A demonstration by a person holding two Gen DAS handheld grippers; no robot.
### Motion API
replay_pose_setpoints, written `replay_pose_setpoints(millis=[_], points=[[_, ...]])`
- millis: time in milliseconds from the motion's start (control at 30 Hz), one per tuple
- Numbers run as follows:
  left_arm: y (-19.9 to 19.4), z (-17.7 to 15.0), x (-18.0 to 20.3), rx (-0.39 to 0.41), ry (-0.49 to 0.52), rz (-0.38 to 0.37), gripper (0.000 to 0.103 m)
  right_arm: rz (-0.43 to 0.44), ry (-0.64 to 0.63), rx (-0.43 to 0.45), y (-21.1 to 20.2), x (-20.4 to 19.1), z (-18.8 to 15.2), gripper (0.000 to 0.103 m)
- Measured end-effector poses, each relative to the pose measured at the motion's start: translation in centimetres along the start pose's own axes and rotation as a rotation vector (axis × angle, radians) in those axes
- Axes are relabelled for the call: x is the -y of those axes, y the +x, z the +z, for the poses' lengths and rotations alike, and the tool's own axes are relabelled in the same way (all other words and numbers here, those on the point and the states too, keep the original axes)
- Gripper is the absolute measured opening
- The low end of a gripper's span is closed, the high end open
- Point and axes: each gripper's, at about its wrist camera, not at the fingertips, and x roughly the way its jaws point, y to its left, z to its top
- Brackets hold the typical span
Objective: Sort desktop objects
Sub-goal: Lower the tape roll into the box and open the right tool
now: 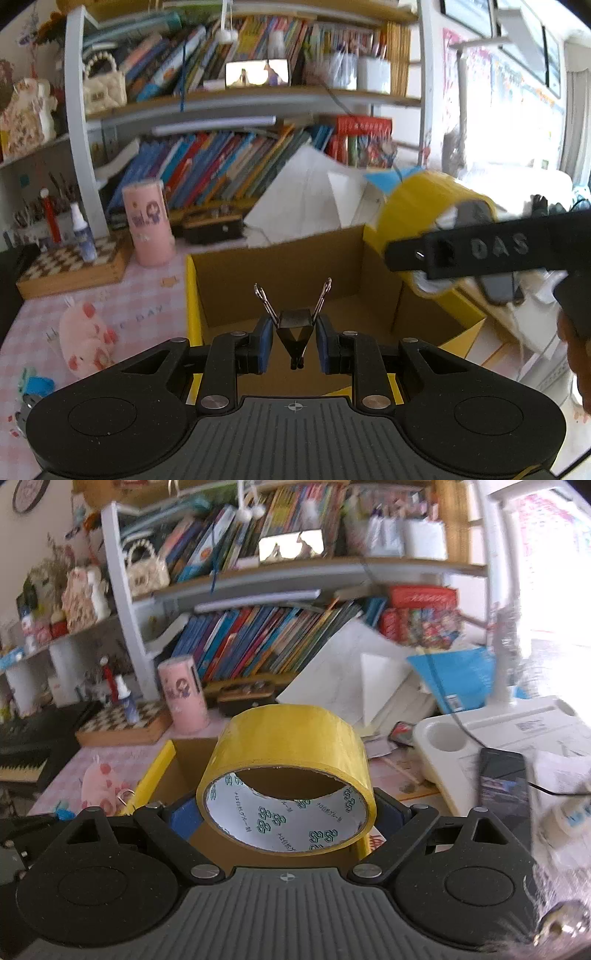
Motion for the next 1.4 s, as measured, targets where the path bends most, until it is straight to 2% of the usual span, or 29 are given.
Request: replay_pose_setpoints(millis=[333, 500, 633, 867, 967, 1100, 1167, 1333, 1400], points=[[3.8, -0.5, 0.8, -0.128, -0.02, 0.01, 0.024, 0.146, -0.116, -0.216, 8.4, 0.3, 2.7, 0.091], [4.5, -0.6, 1.2, -0.156, -0.019, 0.008, 0.024, 0.169, -0.183, -0.336, 12.1, -0.1, 2.4, 0.091], [4.8, -0.5, 1.3, -0.172, -0.026, 0.01, 0.024, 0.168, -0.232, -0.387, 13.8, -0.3, 1.8, 0.092], [5.3, -0.3, 1.1, -0.187, -0.03, 0.014, 0.025, 0.167, -0.264, -0.381, 14.3, -0.5, 1.7, 0.092], [4.9, -0.2, 1.1, -0.171, -0.008, 0.027, 0.029, 0.156, -0.257, -0.355, 14.1, -0.4, 2.0, 0.094], [3.9, -0.2, 0.9, -0.14, -0.018, 0.046, 0.045, 0.151, -0.249, -0.305, 13.1, -0.2, 2.0, 0.096], [3.1, -0.1, 0.6, -0.114, -0.028, 0.049, 0.049, 0.144, -0.236, -0.28, 12.3, -0.1, 1.9, 0.097], [0.4, 0.1, -0.2, -0.046, -0.077, 0.077, 0.053, 0.091, -0.172, -0.141, 8.4, 0.0, 1.7, 0.097], [-0.8, 0.0, -0.7, -0.019, -0.099, 0.093, 0.058, 0.068, -0.149, -0.069, 6.5, -0.2, 1.6, 0.097]])
